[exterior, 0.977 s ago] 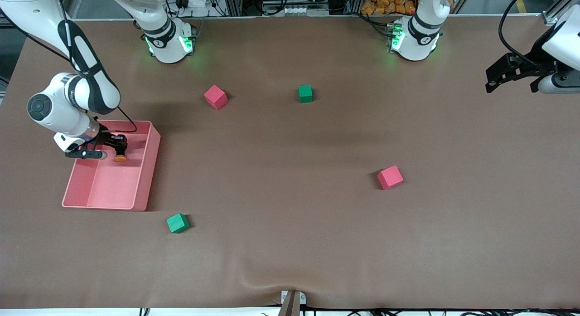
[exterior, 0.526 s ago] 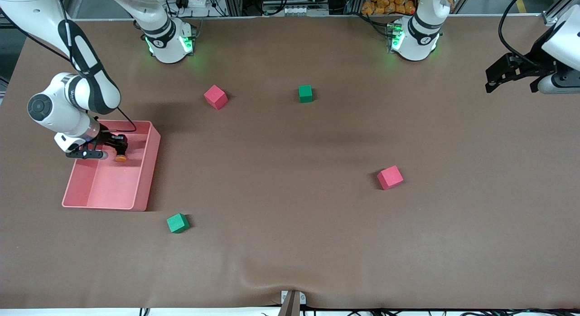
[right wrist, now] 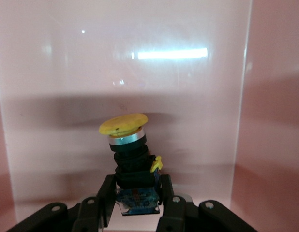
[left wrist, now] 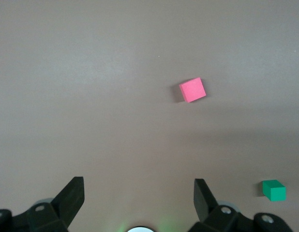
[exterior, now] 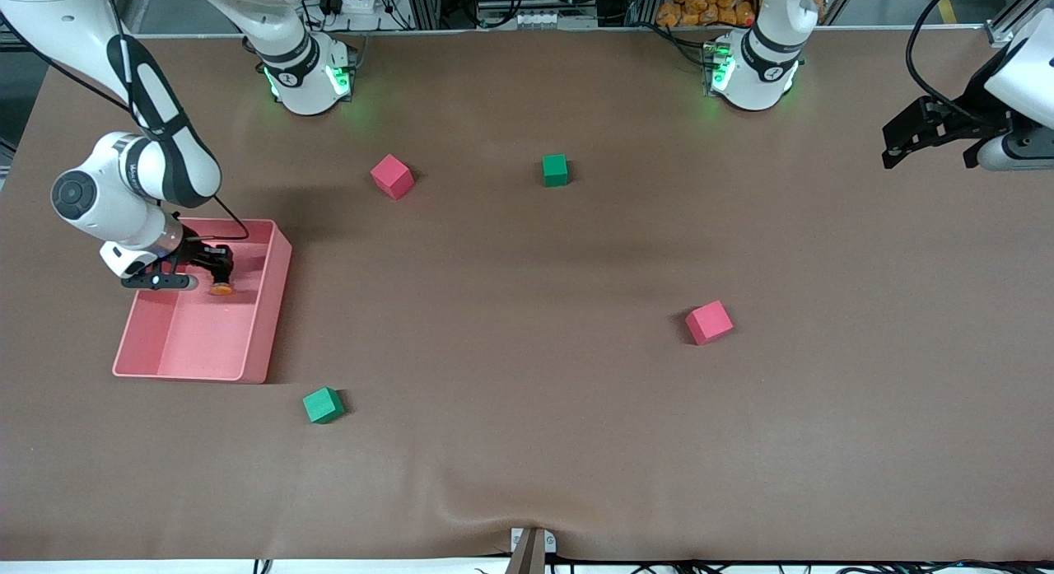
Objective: Place and upright button with both arms
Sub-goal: 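Grasp the yellow button with the right gripper and lift it, then carry the button out of the tray to mid-table with the right gripper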
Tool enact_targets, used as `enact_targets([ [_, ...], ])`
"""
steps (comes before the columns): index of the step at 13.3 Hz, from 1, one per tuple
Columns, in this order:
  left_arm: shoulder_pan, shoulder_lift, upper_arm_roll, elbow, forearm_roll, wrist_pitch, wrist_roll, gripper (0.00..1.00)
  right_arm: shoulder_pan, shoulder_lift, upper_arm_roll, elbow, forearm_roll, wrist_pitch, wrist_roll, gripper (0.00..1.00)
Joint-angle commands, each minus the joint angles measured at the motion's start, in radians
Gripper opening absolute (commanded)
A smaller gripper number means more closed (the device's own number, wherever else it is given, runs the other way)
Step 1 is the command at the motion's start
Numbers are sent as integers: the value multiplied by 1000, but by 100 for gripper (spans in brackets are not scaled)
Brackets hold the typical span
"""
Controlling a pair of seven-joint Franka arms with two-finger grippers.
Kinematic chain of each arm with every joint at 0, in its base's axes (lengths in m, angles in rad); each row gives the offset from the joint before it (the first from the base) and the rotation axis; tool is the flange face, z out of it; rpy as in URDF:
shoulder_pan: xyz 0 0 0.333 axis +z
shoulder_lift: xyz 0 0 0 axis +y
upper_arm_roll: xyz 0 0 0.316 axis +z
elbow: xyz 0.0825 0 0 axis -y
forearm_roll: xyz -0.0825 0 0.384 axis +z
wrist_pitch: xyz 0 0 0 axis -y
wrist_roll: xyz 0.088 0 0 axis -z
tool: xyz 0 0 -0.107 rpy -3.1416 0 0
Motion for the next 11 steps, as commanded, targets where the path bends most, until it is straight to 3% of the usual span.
enact_targets([
  [1,6,1,-3,12,-3,-9,19,100,31,-100,5,-5,-1,-36,-17,0],
  [4,8,1,-1,12,-3,-9,19,100,101,-157,5,67,0,-191,-2,0],
  [11,6,1,-1,11,-3,-9,18,100,232,-151,8,301,14,-509,7,0],
])
